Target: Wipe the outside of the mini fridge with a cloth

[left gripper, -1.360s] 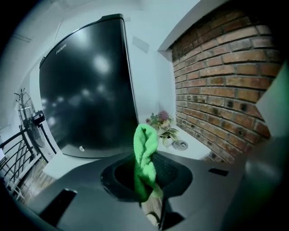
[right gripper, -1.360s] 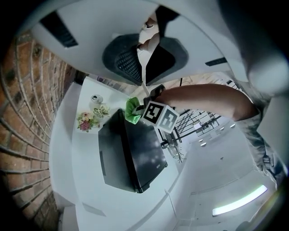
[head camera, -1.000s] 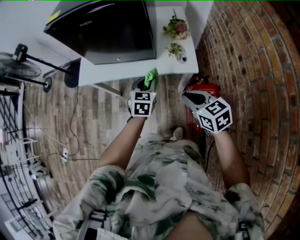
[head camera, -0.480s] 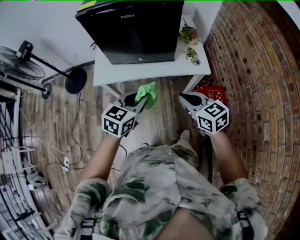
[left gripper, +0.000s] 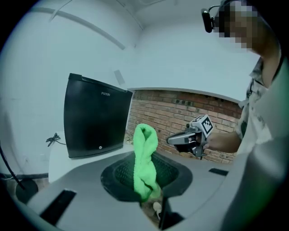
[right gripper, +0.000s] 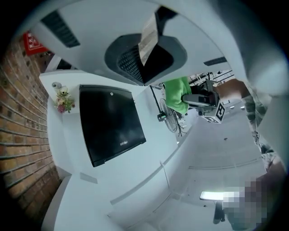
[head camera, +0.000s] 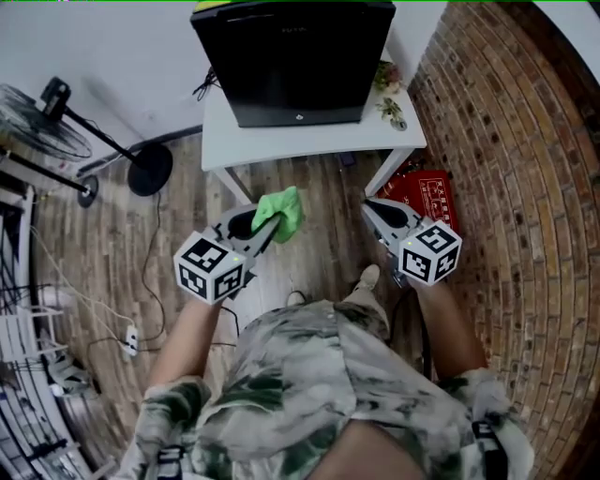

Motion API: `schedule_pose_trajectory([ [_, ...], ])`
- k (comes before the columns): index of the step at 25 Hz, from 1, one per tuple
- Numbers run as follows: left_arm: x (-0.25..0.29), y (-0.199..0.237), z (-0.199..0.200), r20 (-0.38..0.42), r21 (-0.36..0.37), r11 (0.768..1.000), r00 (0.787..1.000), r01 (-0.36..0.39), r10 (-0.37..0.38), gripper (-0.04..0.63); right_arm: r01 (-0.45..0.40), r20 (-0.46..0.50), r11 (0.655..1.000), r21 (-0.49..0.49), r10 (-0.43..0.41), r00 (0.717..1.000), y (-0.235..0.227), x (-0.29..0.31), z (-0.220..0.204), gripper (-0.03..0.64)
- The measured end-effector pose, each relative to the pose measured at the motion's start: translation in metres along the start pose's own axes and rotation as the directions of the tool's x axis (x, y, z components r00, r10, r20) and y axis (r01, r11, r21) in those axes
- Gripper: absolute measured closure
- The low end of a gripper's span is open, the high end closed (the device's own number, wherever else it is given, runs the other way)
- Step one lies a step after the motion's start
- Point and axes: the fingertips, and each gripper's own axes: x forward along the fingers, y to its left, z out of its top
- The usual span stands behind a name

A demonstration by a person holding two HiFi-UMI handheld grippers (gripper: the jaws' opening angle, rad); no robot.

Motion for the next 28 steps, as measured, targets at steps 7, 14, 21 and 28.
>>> schedule_pose_trajectory([
  [7, -0.018, -0.008, 0.004, 0.041, -0.030, 0.999, 0.999, 0.025, -0.023, 0.517, -0.006, 0.002, 1.000, -0.028, 0.006, 1.000, 0.026, -0.007, 0.005, 0.595],
  [14, -0.022, -0.016, 0.004, 0.052, -0.027, 0.998, 0.998, 0.049, -0.048, 0.517, 0.004, 0.025, 0.999, -0.050, -0.003, 1.000, 0.037, -0.009, 0.014, 0.595],
  [21, -0.030, -0.014, 0.002, 0.059, -0.027, 0.998, 0.997, 0.054, -0.052, 0.517, 0.003, 0.016, 0.998, -0.067, -0.002, 1.000, 0.048, -0.011, 0.009, 0.595],
  [28, -0.036, -0.013, -0.001, 0.076, -0.040, 0.998, 0.996, 0.046, -0.043, 0.517, 0.000, 0.009, 0.996, -0.092, 0.001, 1.000, 0.054, -0.010, 0.008, 0.595],
])
